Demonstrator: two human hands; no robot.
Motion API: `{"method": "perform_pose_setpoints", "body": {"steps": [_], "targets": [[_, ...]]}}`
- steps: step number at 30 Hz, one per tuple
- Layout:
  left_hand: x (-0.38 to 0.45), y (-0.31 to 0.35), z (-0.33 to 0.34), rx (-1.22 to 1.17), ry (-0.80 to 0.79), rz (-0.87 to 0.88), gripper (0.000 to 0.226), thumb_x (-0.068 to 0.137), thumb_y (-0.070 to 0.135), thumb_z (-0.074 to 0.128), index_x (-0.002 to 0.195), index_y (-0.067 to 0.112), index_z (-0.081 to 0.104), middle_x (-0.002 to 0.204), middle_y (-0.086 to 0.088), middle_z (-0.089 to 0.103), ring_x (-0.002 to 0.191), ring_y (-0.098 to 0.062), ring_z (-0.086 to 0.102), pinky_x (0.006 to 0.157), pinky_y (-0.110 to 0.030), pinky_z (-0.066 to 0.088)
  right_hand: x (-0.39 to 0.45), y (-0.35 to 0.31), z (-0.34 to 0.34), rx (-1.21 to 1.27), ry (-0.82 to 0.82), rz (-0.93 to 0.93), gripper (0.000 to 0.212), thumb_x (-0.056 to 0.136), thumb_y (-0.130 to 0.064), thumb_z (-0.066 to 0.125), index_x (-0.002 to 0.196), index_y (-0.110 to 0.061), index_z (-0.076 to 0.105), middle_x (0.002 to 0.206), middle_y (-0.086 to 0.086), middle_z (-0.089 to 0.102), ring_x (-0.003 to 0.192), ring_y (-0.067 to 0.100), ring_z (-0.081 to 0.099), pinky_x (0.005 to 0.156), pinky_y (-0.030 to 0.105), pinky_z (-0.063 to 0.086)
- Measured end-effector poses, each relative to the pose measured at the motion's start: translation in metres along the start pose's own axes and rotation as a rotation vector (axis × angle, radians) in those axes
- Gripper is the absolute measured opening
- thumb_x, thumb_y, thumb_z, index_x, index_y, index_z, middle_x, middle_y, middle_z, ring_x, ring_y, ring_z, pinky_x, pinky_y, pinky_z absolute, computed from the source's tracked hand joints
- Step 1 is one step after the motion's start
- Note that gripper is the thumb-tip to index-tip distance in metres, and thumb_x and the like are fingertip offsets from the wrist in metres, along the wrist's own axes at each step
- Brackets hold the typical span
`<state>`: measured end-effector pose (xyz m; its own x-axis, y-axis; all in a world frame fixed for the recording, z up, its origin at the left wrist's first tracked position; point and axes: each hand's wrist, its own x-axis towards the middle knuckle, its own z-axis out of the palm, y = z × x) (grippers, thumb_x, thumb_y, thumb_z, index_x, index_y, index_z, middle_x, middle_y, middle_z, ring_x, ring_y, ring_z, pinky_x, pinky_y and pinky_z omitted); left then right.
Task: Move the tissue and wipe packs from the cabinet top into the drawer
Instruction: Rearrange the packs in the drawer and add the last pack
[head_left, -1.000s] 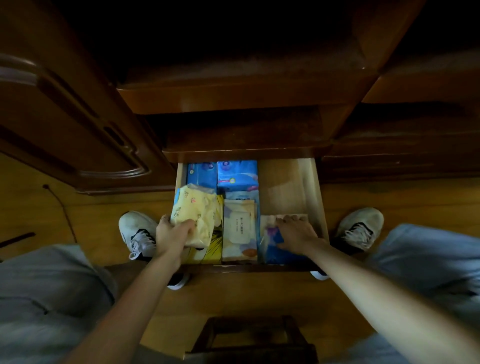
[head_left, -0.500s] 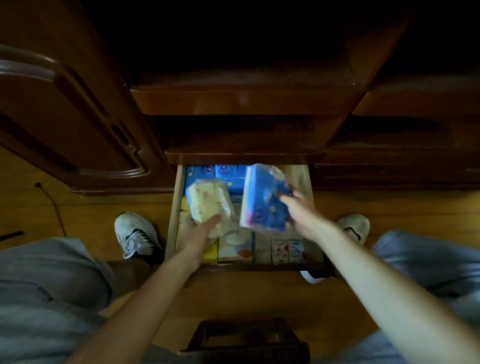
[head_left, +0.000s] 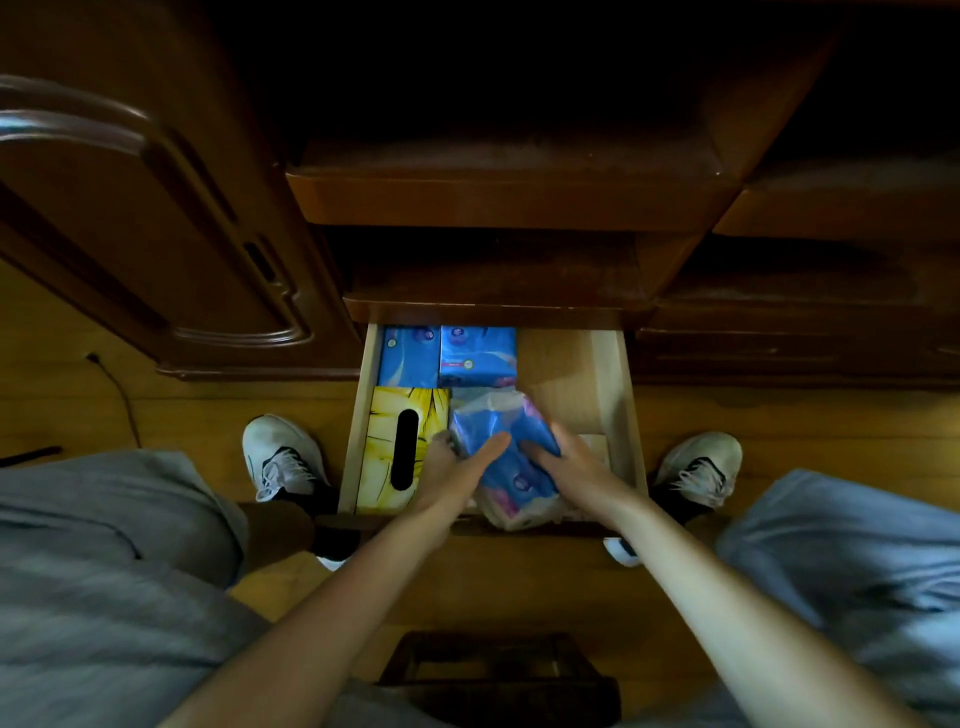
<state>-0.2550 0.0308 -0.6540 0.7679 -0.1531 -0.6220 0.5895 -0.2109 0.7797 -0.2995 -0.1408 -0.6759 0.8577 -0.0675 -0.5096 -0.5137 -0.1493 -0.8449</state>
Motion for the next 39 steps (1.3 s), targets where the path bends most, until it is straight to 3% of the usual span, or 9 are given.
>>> {"method": "perform_pose_setpoints", "body": {"steps": [6, 10, 15, 19, 23, 25, 29, 34, 39], "targets": [[-0.003, -0.013, 0.011, -0.024, 0.069, -0.065, 0.047, 0.076, 0.02, 0.085, 0.114, 0.009, 0.06, 0.114, -0.011, 0.07, 0.099, -0.027, 0.069, 0.085, -0.049, 0.059, -0.025, -0.001, -0.003, 0.009, -0.179, 0.093, 0.082, 0.079, -0.066, 0.076, 0.148, -0.046, 0.036, 0.136, -0.011, 0.063, 0.117, 0.008, 0.067, 0.098, 0.037, 0.056], [-0.009, -0.018, 0.023, 0.011, 0.017, -0.091, 0.055, 0.07, 0.02, 0.09, 0.115, 0.01, 0.059, 0.112, -0.007, 0.071, 0.096, -0.02, 0.069, 0.072, -0.035, 0.061, -0.038, 0.0, -0.007, -0.237, -0.226, 0.038, 0.123, 0.061, -0.051, 0.096, 0.154, -0.041, 0.017, 0.141, -0.014, 0.053, 0.126, 0.005, 0.058, 0.1, 0.036, 0.056], [-0.014, -0.011, 0.022, -0.03, -0.146, -0.14, 0.07, 0.07, 0.043, 0.087, 0.13, 0.024, 0.056, 0.12, -0.004, 0.069, 0.103, -0.023, 0.069, 0.082, -0.047, 0.061, -0.041, 0.0, -0.014, -0.434, -0.203, 0.061, 0.118, 0.056, -0.041, 0.087, 0.145, -0.053, 0.011, 0.123, -0.024, 0.054, 0.104, -0.002, 0.06, 0.073, 0.02, 0.058], [-0.011, -0.011, 0.011, 0.112, -0.211, -0.259, 0.08, 0.058, 0.07, 0.081, 0.121, 0.023, 0.064, 0.112, -0.004, 0.073, 0.097, -0.023, 0.073, 0.088, -0.045, 0.059, -0.036, -0.004, -0.026, -0.659, -0.312, 0.002, 0.117, 0.061, -0.031, 0.085, 0.15, -0.046, 0.011, 0.111, -0.026, 0.053, 0.09, -0.005, 0.058, 0.058, 0.014, 0.051], [-0.003, -0.015, 0.004, 0.267, -0.234, -0.139, 0.044, 0.067, 0.049, 0.087, 0.1, 0.024, 0.07, 0.097, 0.004, 0.077, 0.082, -0.008, 0.074, 0.069, -0.025, 0.059, -0.039, -0.002, -0.026, -0.784, -0.347, -0.082, 0.123, 0.062, -0.038, 0.088, 0.154, -0.045, 0.007, 0.124, -0.027, 0.043, 0.105, 0.001, 0.052, 0.065, 0.01, 0.044], [0.001, -0.015, 0.003, 0.242, -0.227, -0.073, 0.032, 0.072, 0.035, 0.087, 0.097, 0.022, 0.07, 0.092, 0.005, 0.077, 0.077, -0.005, 0.073, 0.061, -0.022, 0.057, -0.04, -0.002, -0.028, -0.593, -0.412, -0.011, 0.127, 0.06, -0.047, 0.089, 0.157, -0.045, 0.006, 0.129, -0.031, 0.04, 0.113, -0.001, 0.05, 0.07, 0.009, 0.049], [0.001, -0.022, 0.007, 0.168, -0.251, 0.08, 0.037, 0.075, 0.03, 0.086, 0.107, 0.018, 0.071, 0.104, 0.001, 0.075, 0.095, -0.013, 0.071, 0.082, -0.033, 0.06, -0.038, -0.012, -0.045, -0.191, -0.438, 0.213, 0.086, 0.083, -0.071, 0.067, 0.154, -0.034, 0.034, 0.14, -0.013, 0.051, 0.125, 0.009, 0.056, 0.102, 0.03, 0.051], [0.002, -0.037, 0.02, 0.228, -0.237, 0.142, 0.036, 0.078, 0.038, 0.082, 0.109, 0.028, 0.065, 0.109, 0.007, 0.071, 0.099, -0.007, 0.068, 0.082, -0.031, 0.06, -0.019, -0.002, -0.067, -0.428, -0.482, 0.16, 0.024, 0.1, -0.041, 0.061, 0.121, -0.031, 0.056, 0.116, -0.005, 0.069, 0.096, 0.002, 0.071, 0.078, 0.023, 0.059], [0.016, -0.038, 0.001, 0.386, -0.08, 0.227, 0.034, 0.089, 0.047, 0.068, 0.118, 0.034, 0.055, 0.111, 0.012, 0.065, 0.096, -0.004, 0.065, 0.08, -0.033, 0.059, 0.022, -0.018, -0.089, -0.453, -0.334, 0.084, 0.017, 0.099, -0.039, 0.063, 0.108, -0.025, 0.062, 0.095, -0.005, 0.074, 0.083, 0.005, 0.073, 0.062, 0.016, 0.054]]}}
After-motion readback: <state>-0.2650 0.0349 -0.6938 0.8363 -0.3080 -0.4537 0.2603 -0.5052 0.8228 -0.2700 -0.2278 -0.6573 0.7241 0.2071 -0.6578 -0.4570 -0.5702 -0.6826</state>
